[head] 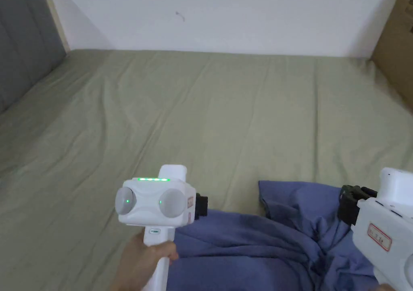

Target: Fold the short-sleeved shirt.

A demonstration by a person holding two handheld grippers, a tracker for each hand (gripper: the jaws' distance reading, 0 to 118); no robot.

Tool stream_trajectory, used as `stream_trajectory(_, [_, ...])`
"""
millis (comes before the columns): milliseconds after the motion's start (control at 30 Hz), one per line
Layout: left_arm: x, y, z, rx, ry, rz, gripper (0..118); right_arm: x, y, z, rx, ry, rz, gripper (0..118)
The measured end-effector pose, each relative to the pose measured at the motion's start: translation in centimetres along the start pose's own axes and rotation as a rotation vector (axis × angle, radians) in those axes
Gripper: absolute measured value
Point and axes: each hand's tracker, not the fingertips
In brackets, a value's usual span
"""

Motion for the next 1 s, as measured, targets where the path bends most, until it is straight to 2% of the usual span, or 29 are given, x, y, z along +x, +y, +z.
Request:
stream_trajectory(33, [-0.7,0.6,-1.1,-0.020,0.040,-0.001,106,0.1,-0.1,-0.4,-0.007,0.000,-0.004,0])
stream_trajectory(167, [-2.2,1.8,-5.2,-0.111,0.069,0.017,96,0.5,-0.6,-1.6,-0.041,-0.017,0.001,0])
stream_trajectory(200, [-2.2,1.3,-6.2,-0.138,0.071,0.016,89,0.7,-0.8,-1.9,-0.052,-0.020,0.000,0])
stream_trajectory(233, [-2.4,1.0,-7.0,-0.154,0.074,0.010,69,0.9,-0.9,-2.2,-0.063,-0.024,-0.003,0])
stream_trajectory(367, [-1.9,0.4,-6.4,-0.112,0.082,-0.026,58,1.7,-1.4,-2.6,-0.084,-0.036,-0.005,0])
stream_trajectory(400, [-1.7,0.7,-6.0,-0.088,0.103,-0.052,37,2.0,-1.5,-2.7,-0.088,-0.041,-0.006,0])
stream_trajectory(433, [-1.6,0.9,-5.6,-0.077,0.113,-0.046,1,2.2,-1.5,-2.8,-0.093,-0.046,-0.011,0])
stream_trajectory(567, [-1.5,0.9,-3.5,-0.068,0.072,-0.046,1,4.4,-0.5,-3.1,-0.087,-0.025,-0.051,0])
stream_trajectory(600, [-1.7,0.9,-3.5,-0.065,0.069,-0.049,1,5.3,0.2,-3.6,-0.092,-0.010,-0.043,0])
stream_trajectory(667, [-1.8,1.2,-2.7,-0.052,0.054,-0.037,1,6.5,1.6,-4.8,-0.122,-0.004,0.024,0])
stream_trajectory(700, [-1.8,1.5,-2.3,-0.043,0.046,-0.026,1,7.0,2.4,-5.7,-0.122,-0.007,0.071,4])
stream_trajectory(800, [-1.8,1.9,-1.6,-0.027,0.037,-0.025,1,8.8,5.0,-8.9,-0.128,0.010,0.078,90])
stream_trajectory(867, [-1.6,2.1,-1.5,-0.018,0.038,-0.037,1,9.6,6.8,-11.3,-0.170,0.021,0.067,94])
stream_trajectory(1000, [-1.5,2.2,-1.8,-0.017,0.039,-0.044,1,9.9,7.9,-18.2,-0.343,0.050,0.201,94])
